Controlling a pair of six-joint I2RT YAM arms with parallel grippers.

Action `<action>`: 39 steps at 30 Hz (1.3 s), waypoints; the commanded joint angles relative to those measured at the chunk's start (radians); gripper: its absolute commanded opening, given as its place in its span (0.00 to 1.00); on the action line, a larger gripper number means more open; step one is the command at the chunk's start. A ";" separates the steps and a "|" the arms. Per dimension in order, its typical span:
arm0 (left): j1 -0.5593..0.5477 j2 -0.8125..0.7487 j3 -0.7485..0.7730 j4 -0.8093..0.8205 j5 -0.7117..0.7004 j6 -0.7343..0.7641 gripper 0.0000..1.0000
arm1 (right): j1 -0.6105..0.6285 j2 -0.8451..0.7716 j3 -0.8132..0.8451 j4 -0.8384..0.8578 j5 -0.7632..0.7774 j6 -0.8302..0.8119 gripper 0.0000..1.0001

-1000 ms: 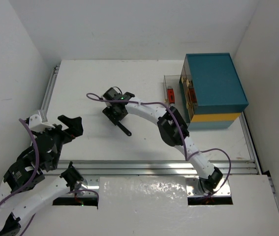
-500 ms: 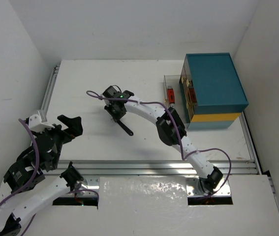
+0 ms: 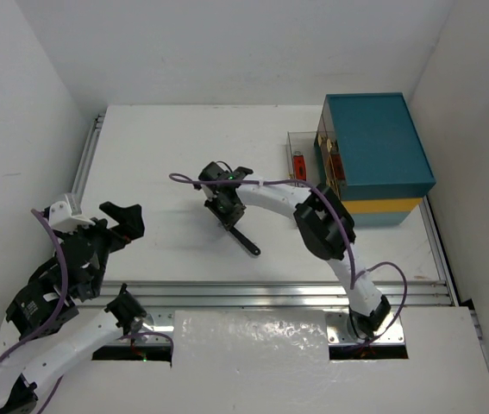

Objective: Sort the tools into containers

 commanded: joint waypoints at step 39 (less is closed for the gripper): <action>0.017 0.497 -0.120 0.549 0.563 -0.125 0.97 | -0.427 -0.345 0.061 -0.125 0.321 -0.005 0.69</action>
